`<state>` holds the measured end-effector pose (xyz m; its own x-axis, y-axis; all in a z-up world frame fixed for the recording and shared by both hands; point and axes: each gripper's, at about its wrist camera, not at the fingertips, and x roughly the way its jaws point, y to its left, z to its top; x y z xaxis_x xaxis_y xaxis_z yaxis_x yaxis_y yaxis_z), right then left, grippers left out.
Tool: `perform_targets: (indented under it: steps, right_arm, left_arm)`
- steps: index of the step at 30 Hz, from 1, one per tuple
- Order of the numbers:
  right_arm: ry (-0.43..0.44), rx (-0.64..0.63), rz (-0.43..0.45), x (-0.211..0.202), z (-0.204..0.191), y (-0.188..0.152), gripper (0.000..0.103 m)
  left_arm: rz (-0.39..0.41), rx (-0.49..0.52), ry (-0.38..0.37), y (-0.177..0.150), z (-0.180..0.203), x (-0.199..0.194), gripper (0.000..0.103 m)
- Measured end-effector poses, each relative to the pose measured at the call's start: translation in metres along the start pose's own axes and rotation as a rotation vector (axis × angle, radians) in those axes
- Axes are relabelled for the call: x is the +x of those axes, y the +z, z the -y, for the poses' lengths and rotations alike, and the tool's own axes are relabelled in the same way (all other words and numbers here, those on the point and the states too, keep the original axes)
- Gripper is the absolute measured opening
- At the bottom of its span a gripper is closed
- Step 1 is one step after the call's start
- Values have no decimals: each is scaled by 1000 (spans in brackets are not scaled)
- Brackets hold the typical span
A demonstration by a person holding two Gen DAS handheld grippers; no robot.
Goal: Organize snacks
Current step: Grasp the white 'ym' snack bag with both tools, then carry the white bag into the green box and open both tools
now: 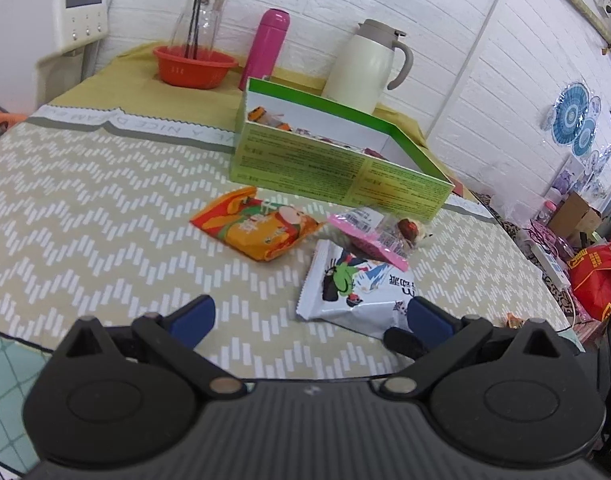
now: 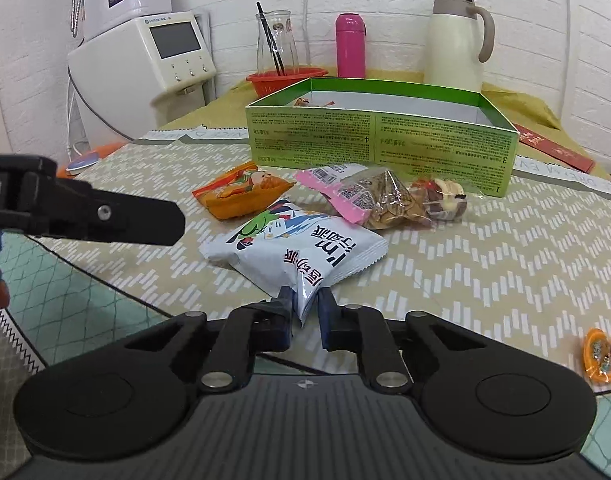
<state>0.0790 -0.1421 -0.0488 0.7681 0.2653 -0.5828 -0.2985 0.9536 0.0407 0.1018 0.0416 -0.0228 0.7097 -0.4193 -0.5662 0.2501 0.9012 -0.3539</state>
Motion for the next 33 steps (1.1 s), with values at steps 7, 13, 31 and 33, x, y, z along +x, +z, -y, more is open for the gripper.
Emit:
perform_targets:
  steps: [7, 13, 31, 33]
  right_arm:
    - [-50, 57, 10, -34, 31, -21, 41]
    - [-60, 72, 43, -48, 35, -24, 62]
    - [-37, 59, 10, -30, 32, -20, 67]
    - [-31, 66, 13, -30, 32, -20, 61]
  left_arm:
    - [-68, 53, -100, -2, 27, 26, 94]
    - [-138, 114, -142, 1, 51, 54, 78]
    - [-166, 142, -152, -7, 61, 66, 57]
    - [-161, 146, -148, -7, 63, 66, 55]
